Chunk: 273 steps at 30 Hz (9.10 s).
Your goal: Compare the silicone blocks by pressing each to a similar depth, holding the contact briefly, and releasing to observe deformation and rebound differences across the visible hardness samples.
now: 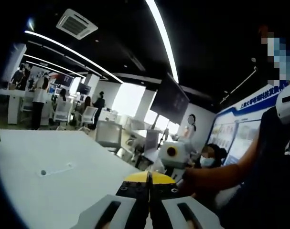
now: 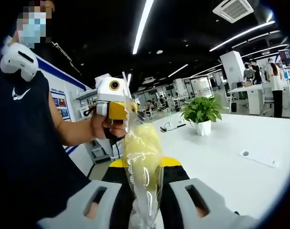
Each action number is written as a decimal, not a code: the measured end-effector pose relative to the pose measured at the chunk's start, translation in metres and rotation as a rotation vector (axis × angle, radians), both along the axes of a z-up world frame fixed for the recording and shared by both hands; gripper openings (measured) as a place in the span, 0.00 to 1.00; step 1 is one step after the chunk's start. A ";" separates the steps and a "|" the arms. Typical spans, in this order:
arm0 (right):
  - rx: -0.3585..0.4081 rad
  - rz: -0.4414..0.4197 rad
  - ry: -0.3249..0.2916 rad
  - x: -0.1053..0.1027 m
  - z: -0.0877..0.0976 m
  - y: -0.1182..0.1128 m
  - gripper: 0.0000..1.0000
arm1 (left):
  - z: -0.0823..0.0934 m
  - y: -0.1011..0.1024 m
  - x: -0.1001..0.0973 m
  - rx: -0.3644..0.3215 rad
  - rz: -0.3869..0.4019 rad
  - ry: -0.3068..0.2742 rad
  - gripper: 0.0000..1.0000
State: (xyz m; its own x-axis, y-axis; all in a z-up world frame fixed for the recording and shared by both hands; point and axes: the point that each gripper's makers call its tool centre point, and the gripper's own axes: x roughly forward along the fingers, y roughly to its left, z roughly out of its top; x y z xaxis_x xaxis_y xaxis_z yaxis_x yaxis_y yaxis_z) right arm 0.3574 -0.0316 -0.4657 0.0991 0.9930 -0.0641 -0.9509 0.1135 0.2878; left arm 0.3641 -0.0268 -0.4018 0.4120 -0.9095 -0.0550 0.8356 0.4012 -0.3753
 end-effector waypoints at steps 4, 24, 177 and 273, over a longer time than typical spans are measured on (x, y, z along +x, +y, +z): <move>-0.020 -0.034 -0.020 0.004 -0.003 0.003 0.19 | 0.001 0.000 -0.001 -0.003 -0.012 -0.003 0.00; -0.046 -0.315 -0.129 0.039 -0.008 -0.043 0.96 | -0.013 0.002 0.014 -0.050 0.011 0.091 0.00; -0.330 -0.606 0.078 -0.015 -0.166 -0.169 0.96 | -0.390 0.040 0.051 0.220 0.570 0.762 0.00; -0.468 -0.740 0.072 -0.014 -0.232 -0.152 0.96 | -0.282 0.235 -0.038 0.358 0.454 0.073 1.00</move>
